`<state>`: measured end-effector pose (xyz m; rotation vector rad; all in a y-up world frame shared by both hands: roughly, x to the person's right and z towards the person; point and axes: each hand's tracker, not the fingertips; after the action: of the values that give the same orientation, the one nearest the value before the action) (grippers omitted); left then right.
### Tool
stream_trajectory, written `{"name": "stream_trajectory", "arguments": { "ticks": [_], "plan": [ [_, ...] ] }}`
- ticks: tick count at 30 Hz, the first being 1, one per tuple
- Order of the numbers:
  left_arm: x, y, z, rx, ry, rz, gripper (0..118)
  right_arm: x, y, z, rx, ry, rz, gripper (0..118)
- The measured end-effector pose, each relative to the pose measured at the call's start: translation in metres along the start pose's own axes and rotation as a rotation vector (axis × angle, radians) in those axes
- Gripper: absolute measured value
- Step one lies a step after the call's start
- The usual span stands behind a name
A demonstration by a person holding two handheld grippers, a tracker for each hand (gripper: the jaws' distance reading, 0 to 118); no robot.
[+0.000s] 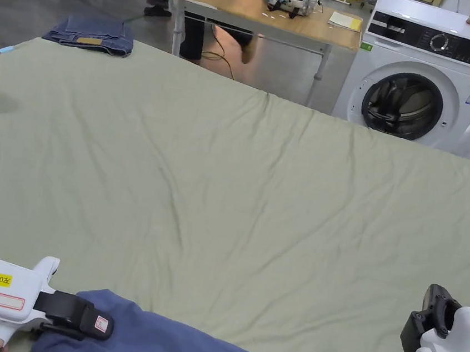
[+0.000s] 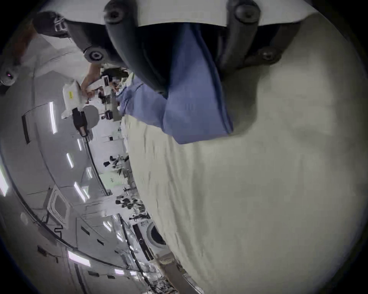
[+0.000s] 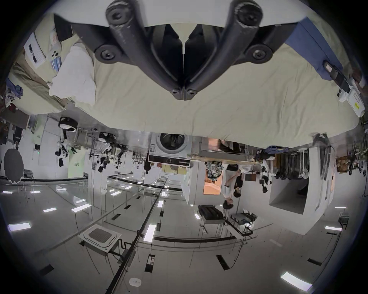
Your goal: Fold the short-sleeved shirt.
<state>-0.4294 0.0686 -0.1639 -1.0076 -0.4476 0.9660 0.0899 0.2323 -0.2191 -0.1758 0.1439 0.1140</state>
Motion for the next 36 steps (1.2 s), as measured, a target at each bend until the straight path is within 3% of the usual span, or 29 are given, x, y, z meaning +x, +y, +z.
{"name": "stream_trajectory", "arguments": {
  "ticks": [3, 6, 8, 13, 20, 24, 26, 29, 36],
  "plan": [
    [0.003, 0.003, 0.021, 0.073, 0.065, -0.040, 9, 0.002, -0.001, -0.001, -0.005, -0.001, 0.011, 0],
    [0.016, 0.003, 0.031, 0.069, 0.024, -0.021, 8, 0.005, -0.002, -0.002, -0.008, -0.003, 0.013, 0],
    [0.029, 0.004, 0.037, 0.079, 0.061, -0.084, 8, 0.007, -0.002, -0.001, -0.008, -0.005, 0.013, 0],
    [0.037, 0.015, 0.064, 0.100, 0.101, -0.064, 7, 0.013, -0.002, 0.000, -0.011, -0.009, 0.007, 0],
    [0.052, 0.020, 0.114, 0.167, 0.283, -0.048, 7, 0.017, 0.000, 0.002, -0.002, -0.011, 0.005, 0],
    [0.062, 0.019, 0.114, 0.158, 0.251, 0.000, 7, 0.015, 0.001, 0.001, 0.000, 0.000, 0.004, 0],
    [0.099, 0.003, 0.100, 0.146, 0.221, -0.014, 7, 0.014, 0.001, 0.001, 0.001, 0.006, 0.002, 0],
    [0.108, 0.010, 0.088, 0.118, 0.123, -0.018, 7, 0.014, 0.001, 0.002, 0.002, 0.013, 0.003, 0],
    [0.158, 0.005, 0.031, 0.043, 0.075, -0.044, 7, 0.017, 0.000, 0.004, -0.002, 0.017, -0.003, 0]
  ]
}}
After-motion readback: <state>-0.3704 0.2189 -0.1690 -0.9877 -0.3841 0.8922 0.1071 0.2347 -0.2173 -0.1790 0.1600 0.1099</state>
